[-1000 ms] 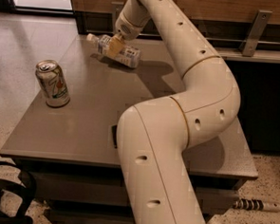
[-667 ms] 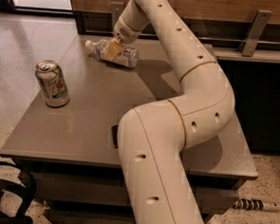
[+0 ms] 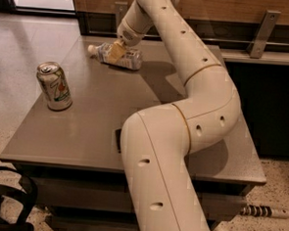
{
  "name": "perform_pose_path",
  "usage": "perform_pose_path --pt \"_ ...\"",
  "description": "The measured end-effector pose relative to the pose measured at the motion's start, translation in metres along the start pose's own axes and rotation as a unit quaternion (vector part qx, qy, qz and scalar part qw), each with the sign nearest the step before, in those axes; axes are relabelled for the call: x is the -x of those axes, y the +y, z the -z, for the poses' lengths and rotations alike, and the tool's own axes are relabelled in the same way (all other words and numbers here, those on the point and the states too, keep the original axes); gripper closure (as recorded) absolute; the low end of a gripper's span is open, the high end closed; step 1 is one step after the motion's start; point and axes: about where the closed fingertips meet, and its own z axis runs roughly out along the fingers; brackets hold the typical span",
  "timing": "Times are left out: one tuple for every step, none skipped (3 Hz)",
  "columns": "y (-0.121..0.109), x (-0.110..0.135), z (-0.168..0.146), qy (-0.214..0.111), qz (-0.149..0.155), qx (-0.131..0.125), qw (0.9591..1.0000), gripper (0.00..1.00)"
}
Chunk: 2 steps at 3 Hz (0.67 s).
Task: Knock blue plastic bottle over
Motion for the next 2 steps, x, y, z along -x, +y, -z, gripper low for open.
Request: perform_pose_path --pt "0.0005 0.0 -0.0032 0.001 0.0 0.002 1.0 0.38" --pt "0.0006 0.0007 -0.0021 0.001 0.0 0.002 1.0 0.05"
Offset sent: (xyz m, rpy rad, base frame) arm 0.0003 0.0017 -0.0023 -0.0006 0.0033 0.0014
